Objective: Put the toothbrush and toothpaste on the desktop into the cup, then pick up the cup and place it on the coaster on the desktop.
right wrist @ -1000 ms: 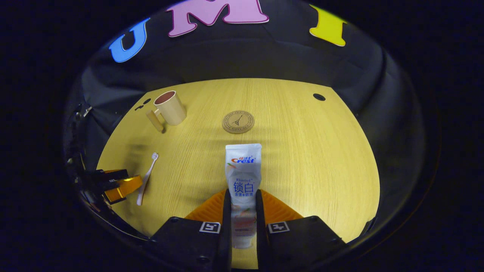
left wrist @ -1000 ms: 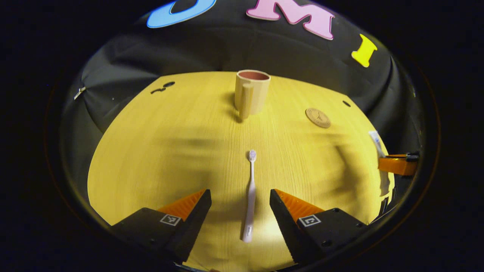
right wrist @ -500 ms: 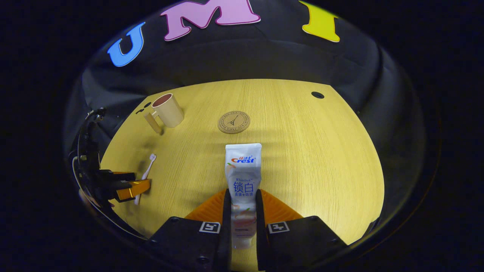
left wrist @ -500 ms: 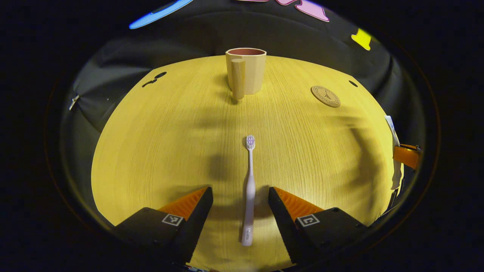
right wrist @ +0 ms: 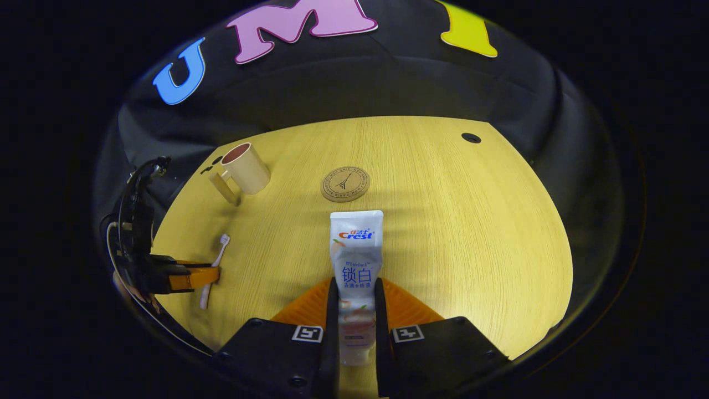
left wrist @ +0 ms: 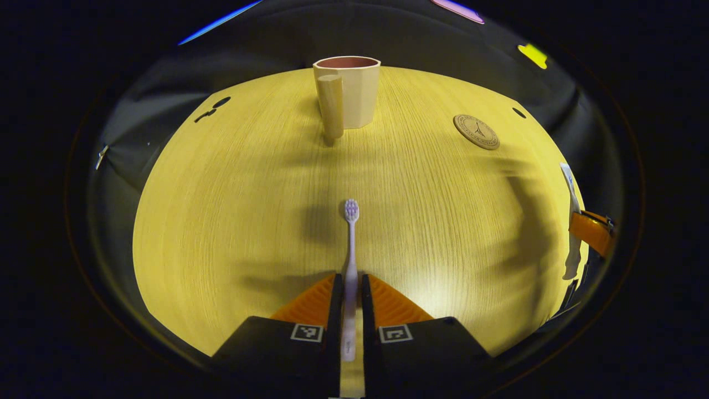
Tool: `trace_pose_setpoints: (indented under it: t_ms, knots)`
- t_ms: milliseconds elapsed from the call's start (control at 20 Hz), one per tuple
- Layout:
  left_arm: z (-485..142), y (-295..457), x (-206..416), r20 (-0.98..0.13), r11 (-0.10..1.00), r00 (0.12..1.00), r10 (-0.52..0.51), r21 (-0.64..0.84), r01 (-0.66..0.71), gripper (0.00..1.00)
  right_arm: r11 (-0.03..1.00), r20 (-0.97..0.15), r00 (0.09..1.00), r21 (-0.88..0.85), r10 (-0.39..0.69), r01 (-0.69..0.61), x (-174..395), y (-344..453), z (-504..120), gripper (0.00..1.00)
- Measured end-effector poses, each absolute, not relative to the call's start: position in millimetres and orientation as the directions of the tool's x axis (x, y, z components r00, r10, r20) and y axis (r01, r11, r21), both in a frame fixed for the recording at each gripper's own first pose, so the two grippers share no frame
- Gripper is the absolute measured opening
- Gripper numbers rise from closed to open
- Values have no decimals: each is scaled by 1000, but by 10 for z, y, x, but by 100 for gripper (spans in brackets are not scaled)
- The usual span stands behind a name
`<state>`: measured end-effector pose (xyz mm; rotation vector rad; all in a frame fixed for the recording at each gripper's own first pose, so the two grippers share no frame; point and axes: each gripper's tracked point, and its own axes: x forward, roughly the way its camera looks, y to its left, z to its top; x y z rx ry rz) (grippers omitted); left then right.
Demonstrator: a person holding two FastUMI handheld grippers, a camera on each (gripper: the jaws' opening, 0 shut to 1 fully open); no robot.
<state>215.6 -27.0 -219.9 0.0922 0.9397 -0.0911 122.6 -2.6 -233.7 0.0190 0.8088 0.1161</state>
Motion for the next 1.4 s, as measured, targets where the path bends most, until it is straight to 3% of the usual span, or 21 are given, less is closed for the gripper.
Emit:
trace_pose_setpoints:
  t_ms: [300, 550, 600, 700, 750, 1050, 1100, 1150, 1400]
  knots:
    - [-2160, -272, 2180, -799, 992, 600, -36, 45, 119, 7, 987, -701, 700, 40, 137, -153, 1362, 119, -2232, 30]
    - [-2115, -292, 2125, -740, 997, 669, -69, -29, 71, 6, 987, -658, 740, 37, 143, -159, 1630, 252, -2035, 30]
    - [-2088, -289, 2099, -717, 997, 693, -78, -47, 64, 6, 987, -644, 751, 45, 147, -155, 1699, 286, -1971, 26]
    - [-2042, -290, 2040, -682, 995, 724, -104, -81, 67, 6, 987, -619, 770, 56, 155, -154, 1854, 351, -1853, 34]
    - [-2011, -286, 2001, -670, 994, 734, -111, -91, 66, 6, 986, -603, 781, 58, 162, -159, 1940, 401, -1771, 30]
    - [-1831, -292, 1801, -600, 983, 783, -162, -167, 75, 6, 976, -479, 852, 62, 212, -209, 2373, 803, -1239, 30]
    - [-1775, -285, 1782, -585, 982, 793, -167, -169, 83, 11, 974, -458, 861, 65, 222, -217, 2440, 885, -1158, 25]
    - [-1694, -294, 1760, -565, 981, 806, -176, -171, 95, 6, 972, -438, 868, 71, 232, -224, 2497, 974, -1083, 30]
    - [-1241, -223, 1697, -412, 976, 893, -181, -191, 109, 6, 959, -354, 892, 84, 281, -269, 2808, 1399, -843, 30]
